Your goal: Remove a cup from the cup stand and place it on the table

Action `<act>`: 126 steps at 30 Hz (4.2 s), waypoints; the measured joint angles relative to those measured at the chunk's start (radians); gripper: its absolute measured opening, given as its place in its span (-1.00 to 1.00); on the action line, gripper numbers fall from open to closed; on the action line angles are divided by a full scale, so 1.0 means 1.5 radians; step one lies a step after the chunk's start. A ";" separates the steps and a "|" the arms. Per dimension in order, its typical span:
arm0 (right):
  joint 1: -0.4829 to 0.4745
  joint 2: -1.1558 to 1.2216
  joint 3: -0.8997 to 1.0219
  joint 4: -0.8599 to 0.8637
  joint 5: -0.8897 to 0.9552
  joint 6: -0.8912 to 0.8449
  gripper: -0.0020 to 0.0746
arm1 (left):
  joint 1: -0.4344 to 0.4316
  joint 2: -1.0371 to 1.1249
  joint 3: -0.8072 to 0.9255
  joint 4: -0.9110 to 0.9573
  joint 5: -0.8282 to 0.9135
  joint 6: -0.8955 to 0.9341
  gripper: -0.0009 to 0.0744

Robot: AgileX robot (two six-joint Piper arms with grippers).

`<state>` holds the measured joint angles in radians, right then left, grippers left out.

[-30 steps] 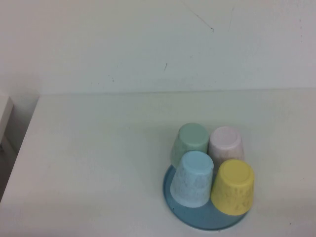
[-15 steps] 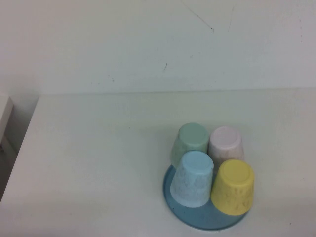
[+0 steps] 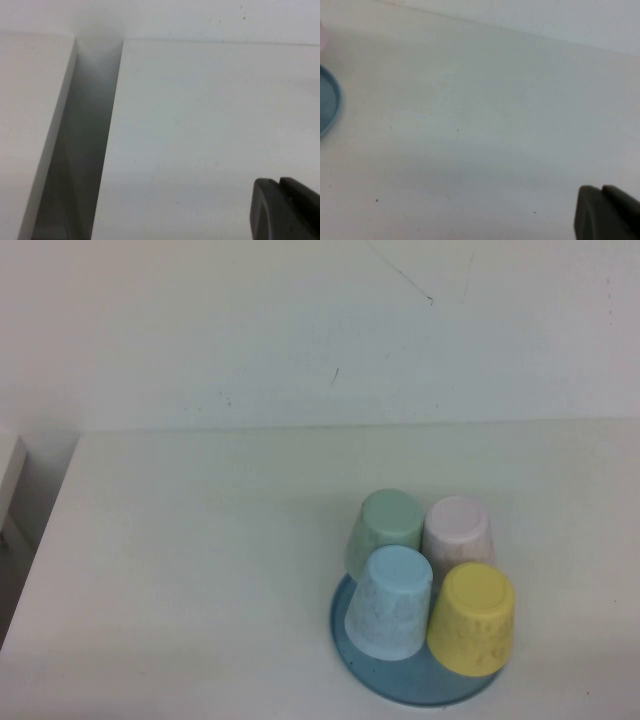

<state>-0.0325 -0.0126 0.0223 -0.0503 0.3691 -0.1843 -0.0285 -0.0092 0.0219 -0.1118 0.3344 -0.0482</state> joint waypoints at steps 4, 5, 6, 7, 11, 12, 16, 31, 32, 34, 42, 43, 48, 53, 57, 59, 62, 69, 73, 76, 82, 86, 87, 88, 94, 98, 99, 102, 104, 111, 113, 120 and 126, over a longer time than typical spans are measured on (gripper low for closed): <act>0.000 0.000 0.000 0.000 0.000 0.000 -0.95 | 0.000 0.000 0.000 0.000 0.000 0.000 -0.98; 0.000 0.000 0.000 0.000 0.000 0.000 -0.95 | 0.000 0.000 0.000 0.000 0.000 0.000 -0.98; 0.000 0.000 0.000 0.000 0.000 0.000 -0.95 | 0.000 0.000 0.000 0.000 0.000 0.000 -0.98; 0.000 0.000 0.000 0.000 0.000 0.000 -0.95 | 0.000 0.000 0.000 0.000 0.000 0.000 -0.98; 0.000 0.000 0.000 0.000 0.000 0.000 -0.95 | 0.000 0.000 0.000 0.000 0.000 0.000 -0.98; 0.000 0.000 0.000 0.000 0.000 0.000 -0.95 | 0.000 0.000 0.000 0.000 0.000 0.000 -0.98; 0.000 0.000 0.000 0.000 0.000 0.000 -0.95 | 0.000 0.000 0.000 0.000 0.000 0.000 -0.98; 0.000 0.000 0.000 -0.006 0.000 -0.010 -0.95 | 0.000 0.000 0.000 0.000 0.000 0.000 -0.98; 0.000 0.000 0.000 -0.007 0.000 -0.010 -0.95 | 0.000 0.000 0.000 0.000 0.000 0.000 -0.98; 0.000 0.000 0.000 -0.007 0.000 -0.010 -0.95 | 0.000 0.000 0.000 0.000 0.000 0.000 -0.98; 0.000 0.000 0.003 -0.007 -0.031 -0.010 -0.95 | 0.000 0.000 0.003 0.016 -0.030 0.015 -0.98; 0.000 0.000 0.003 -0.007 -0.044 -0.010 -0.95 | 0.000 0.000 0.004 0.018 -0.047 0.015 -0.98; 0.000 0.000 0.003 -0.007 -0.171 -0.010 -0.95 | 0.000 0.000 0.004 0.020 -0.207 0.015 -0.98; 0.000 0.000 0.003 -0.008 -0.333 -0.010 -0.95 | 0.000 0.000 0.004 0.020 -0.367 0.015 -0.98; 0.000 0.000 0.003 -0.008 -0.438 -0.010 -0.95 | 0.000 0.000 0.004 0.020 -0.454 0.015 -0.98; 0.000 0.000 0.003 -0.008 -0.480 -0.010 -0.95 | 0.000 0.000 0.004 0.020 -0.470 0.015 -0.98; 0.000 0.000 0.003 -0.007 -0.522 -0.005 -0.95 | 0.000 0.000 0.004 0.020 -0.478 0.010 -0.98; 0.000 0.000 0.003 0.002 -0.547 0.035 -0.95 | 0.000 0.000 0.004 0.010 -0.489 -0.042 -0.98; 0.000 0.000 -0.025 0.004 -0.441 0.043 -0.95 | 0.000 0.000 0.004 0.000 -0.491 -0.100 -0.98; 0.000 0.000 -0.087 0.004 -0.319 0.045 -0.95 | 0.000 0.000 0.004 0.006 -0.484 -0.111 -0.98; 0.000 0.010 -0.227 0.005 -0.069 0.045 -0.95 | 0.000 0.000 -0.078 0.045 -0.302 -0.112 -0.98; 0.000 0.071 -0.293 0.042 0.052 -0.001 -0.95 | 0.000 0.000 -0.157 0.048 -0.138 -0.112 -0.98; 0.000 0.094 -0.308 0.068 0.082 -0.031 -0.95 | 0.000 0.004 -0.170 0.049 -0.104 -0.112 -0.98; 0.000 0.119 -0.322 0.100 0.111 -0.066 -0.95 | 0.000 0.010 -0.184 0.050 -0.075 -0.112 -0.98; 0.000 0.291 -0.395 0.307 0.228 -0.245 -0.95 | 0.000 0.099 -0.244 -0.010 0.097 -0.012 -0.98; 0.000 0.396 -0.427 0.441 0.251 -0.400 -0.95 | 0.000 0.176 -0.251 -0.156 0.166 0.168 -0.98; 0.000 0.425 -0.430 0.469 0.254 -0.446 -0.95 | 0.000 0.195 -0.251 -0.206 0.179 0.230 -0.98; 0.000 0.513 -0.437 0.553 0.264 -0.564 -0.95 | 0.000 0.242 -0.251 -0.344 0.202 0.404 -0.98; 0.000 0.565 -0.437 0.583 0.269 -0.613 -0.95 | 0.000 0.269 -0.251 -0.435 0.211 0.519 -0.98; 0.065 0.707 -0.437 0.586 0.242 -0.664 -0.95 | 0.000 0.294 -0.255 -0.571 0.213 0.688 -0.98; 0.101 0.725 -0.437 0.584 0.227 -0.668 -0.95 | 0.000 0.294 -0.255 -0.577 0.212 0.694 -0.98; 0.223 0.785 -0.506 0.531 0.216 -0.679 -0.95 | 0.000 0.294 -0.255 -0.586 0.207 0.697 -0.98; 0.245 0.844 -0.606 0.498 0.274 -0.577 -0.73 | 0.000 0.294 -0.255 -0.593 0.206 0.700 -0.98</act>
<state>0.3355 1.2532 -0.8863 0.6966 0.7800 -1.0501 -0.0285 0.4323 -0.3606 -1.0006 0.6438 1.0011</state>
